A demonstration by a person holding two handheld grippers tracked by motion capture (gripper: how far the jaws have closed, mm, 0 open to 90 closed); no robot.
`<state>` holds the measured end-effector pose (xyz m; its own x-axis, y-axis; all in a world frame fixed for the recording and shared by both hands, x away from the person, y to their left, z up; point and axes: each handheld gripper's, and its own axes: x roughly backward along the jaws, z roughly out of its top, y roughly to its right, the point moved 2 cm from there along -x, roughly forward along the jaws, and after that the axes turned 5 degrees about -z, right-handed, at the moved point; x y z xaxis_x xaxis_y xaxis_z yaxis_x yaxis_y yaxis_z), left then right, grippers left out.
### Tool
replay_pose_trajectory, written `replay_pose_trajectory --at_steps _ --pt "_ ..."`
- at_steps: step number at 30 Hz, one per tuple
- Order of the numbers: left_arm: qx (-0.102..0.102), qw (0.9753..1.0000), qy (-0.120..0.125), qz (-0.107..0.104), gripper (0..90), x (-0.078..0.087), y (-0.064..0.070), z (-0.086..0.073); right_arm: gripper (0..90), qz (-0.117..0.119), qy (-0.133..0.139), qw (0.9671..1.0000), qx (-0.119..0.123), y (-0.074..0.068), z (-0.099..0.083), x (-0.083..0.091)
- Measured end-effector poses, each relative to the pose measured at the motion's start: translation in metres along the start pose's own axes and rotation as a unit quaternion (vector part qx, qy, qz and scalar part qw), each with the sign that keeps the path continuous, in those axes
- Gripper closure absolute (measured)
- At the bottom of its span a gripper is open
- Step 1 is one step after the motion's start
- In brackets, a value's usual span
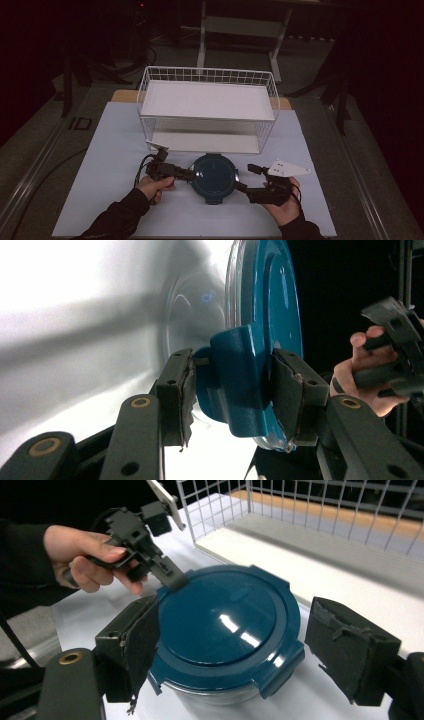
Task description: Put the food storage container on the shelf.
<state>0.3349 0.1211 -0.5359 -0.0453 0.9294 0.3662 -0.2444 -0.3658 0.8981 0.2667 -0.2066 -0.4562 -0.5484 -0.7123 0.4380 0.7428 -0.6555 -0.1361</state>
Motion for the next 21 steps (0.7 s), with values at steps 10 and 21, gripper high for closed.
replay_pose_trajectory --at_steps 10,21 --pt "-0.064 0.9978 0.005 0.014 55.0 0.0 0.014 -0.007 22.7 0.02 -0.054 0.9931 -0.102 0.022 -0.014 -0.012" --pt "-0.119 0.9926 0.016 0.019 56.1 0.002 0.023 -0.02 35.9 0.069 -0.108 0.9644 -0.231 0.041 -0.033 -0.029"
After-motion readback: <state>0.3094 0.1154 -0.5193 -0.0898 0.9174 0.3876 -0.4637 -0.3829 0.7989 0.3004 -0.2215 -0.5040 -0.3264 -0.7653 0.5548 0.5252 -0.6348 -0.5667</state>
